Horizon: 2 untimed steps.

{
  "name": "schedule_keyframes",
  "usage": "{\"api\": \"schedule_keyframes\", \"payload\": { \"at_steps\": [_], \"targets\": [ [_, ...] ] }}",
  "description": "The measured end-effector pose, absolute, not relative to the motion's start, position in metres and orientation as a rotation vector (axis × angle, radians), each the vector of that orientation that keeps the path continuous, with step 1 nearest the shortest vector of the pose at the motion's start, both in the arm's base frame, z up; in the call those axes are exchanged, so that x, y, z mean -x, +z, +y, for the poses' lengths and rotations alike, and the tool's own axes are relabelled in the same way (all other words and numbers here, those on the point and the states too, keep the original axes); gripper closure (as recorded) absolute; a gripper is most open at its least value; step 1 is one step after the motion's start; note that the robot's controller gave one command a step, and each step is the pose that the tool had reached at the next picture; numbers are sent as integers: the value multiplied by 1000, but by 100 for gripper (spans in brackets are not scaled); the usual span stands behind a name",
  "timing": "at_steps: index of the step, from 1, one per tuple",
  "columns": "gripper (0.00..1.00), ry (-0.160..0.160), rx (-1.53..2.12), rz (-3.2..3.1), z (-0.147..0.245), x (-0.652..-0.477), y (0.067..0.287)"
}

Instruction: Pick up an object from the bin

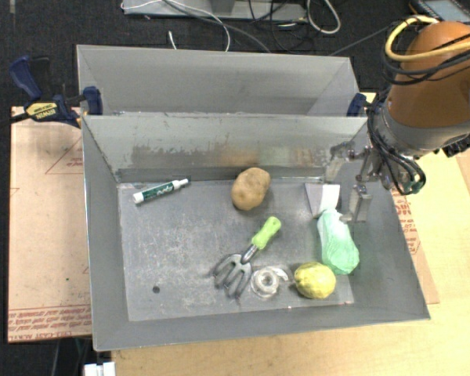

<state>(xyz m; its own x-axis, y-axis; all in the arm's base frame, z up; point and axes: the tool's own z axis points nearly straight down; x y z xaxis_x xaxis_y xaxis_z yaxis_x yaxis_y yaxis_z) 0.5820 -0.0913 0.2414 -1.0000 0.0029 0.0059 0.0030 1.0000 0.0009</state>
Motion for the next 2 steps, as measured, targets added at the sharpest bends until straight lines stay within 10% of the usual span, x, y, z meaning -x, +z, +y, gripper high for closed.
{"api": "schedule_keyframes", "payload": {
  "at_steps": [1, 2],
  "targets": [
    [0, 1, 0, -3144, -91, -583, 246],
    [0, -1, -259, -3134, -60, -578, 186]
  ]
}}
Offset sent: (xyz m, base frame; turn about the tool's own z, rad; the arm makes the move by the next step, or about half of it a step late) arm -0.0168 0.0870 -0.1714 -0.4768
